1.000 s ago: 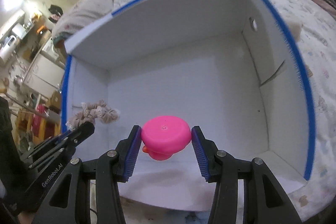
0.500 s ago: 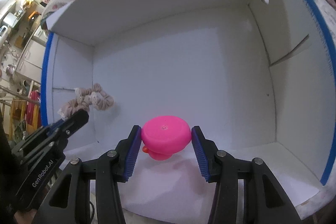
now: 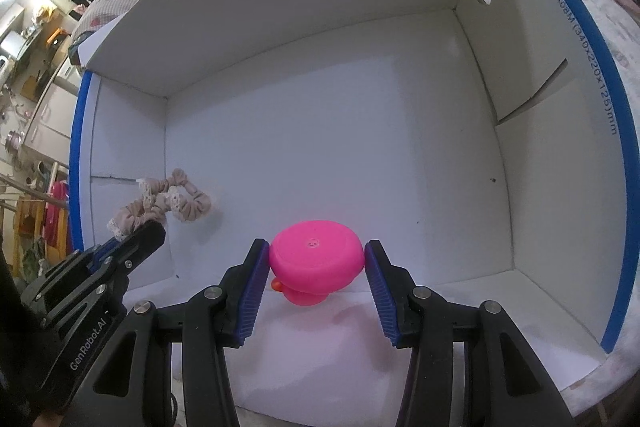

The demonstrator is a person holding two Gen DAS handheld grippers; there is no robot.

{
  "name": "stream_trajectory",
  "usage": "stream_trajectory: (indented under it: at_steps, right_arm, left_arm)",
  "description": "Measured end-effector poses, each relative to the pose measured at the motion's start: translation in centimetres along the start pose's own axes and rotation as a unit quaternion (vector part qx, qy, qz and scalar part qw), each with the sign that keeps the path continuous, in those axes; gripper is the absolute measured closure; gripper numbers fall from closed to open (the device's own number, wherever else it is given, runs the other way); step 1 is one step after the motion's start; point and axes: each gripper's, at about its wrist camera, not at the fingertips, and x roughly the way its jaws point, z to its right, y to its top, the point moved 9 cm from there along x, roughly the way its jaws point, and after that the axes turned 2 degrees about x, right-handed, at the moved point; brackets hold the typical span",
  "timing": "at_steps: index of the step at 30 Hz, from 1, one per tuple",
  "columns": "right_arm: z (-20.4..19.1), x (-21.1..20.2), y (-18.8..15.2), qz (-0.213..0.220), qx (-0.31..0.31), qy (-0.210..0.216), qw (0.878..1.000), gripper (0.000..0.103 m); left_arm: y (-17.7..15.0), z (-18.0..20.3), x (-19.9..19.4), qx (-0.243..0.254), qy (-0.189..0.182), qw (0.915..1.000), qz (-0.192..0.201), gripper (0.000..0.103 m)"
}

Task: Organize soft objects
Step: 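Open the right tool dropping the pink toy while the left tool releases the scrunchie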

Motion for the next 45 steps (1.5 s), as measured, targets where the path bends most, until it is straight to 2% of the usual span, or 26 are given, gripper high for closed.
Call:
stream_trajectory:
  at_steps: [10,13,16,19,20,21,23,25,27,30,34,37,41,45]
  right_arm:
    - [-1.1,0.6,0.8,0.004,0.004,0.007,1.0,0.051]
    - [-1.0,0.1,1.1,0.014,0.003,0.004,1.0,0.043]
    - [-1.0,-1.0,1.8,0.034,-0.006,-0.008,0.999,0.036]
    - [-1.1,-2.2,2.5,0.058,-0.015,-0.012,0.998,0.029]
    - [-1.1,-2.6,2.8,0.065,-0.014,-0.012,0.998,0.022]
    - [-1.1,-2.9,3.0,0.074,-0.012,-0.014,0.997,0.011]
    - [-1.1,-3.6,3.5,0.093,-0.008,-0.014,0.996,0.0]
    - [-1.4,-4.1,3.8,0.106,-0.002,-0.001,0.994,0.0]
    - [-1.8,-4.7,4.0,0.118,0.0,0.009,0.993,0.0]
    - [-1.9,-5.4,4.2,0.135,0.001,0.011,0.991,0.0]
    - [-2.1,-5.7,3.6,0.134,-0.006,-0.016,0.991,0.0]
    - [-2.3,-6.4,3.0,0.136,-0.02,-0.029,0.99,0.0]
    - [-2.8,-7.8,2.2,0.151,-0.026,-0.02,0.988,0.0]
    - [-3.1,-8.6,1.4,0.149,-0.03,-0.015,0.988,0.0]
  left_arm:
    - [0.2,-0.1,0.0,-0.004,0.005,1.0,-0.003,0.094]
    - [0.2,0.0,-0.3,-0.004,0.002,1.0,0.0,0.092]
    - [0.3,0.1,-1.0,-0.009,-0.003,0.9999,0.004,0.075]
    - [0.8,0.0,-1.9,-0.004,0.011,0.9996,0.025,0.057]
    - [0.9,0.0,-2.3,-0.001,0.015,0.9994,0.033,0.047]
    - [1.1,-0.1,-2.7,0.0,0.017,0.999,0.04,0.04]
    - [1.5,-0.3,-3.4,-0.004,0.023,0.9982,0.055,0.04]
    - [1.8,-0.5,-4.0,-0.007,0.028,0.9972,0.068,0.039]
    - [1.9,-0.8,-4.5,-0.013,0.031,0.9968,0.072,0.034]
    - [1.8,-1.1,-4.8,-0.023,0.034,0.9966,0.071,0.032]
    - [1.5,-1.6,-5.5,-0.026,0.057,0.9952,0.075,0.032]
    - [1.3,-1.9,-6.4,-0.032,0.052,0.9946,0.084,0.032]
    - [1.0,-2.2,-7.6,-0.029,0.062,0.9933,0.094,0.032]
    - [0.5,-2.3,-9.0,-0.029,0.058,0.9931,0.098,0.032]
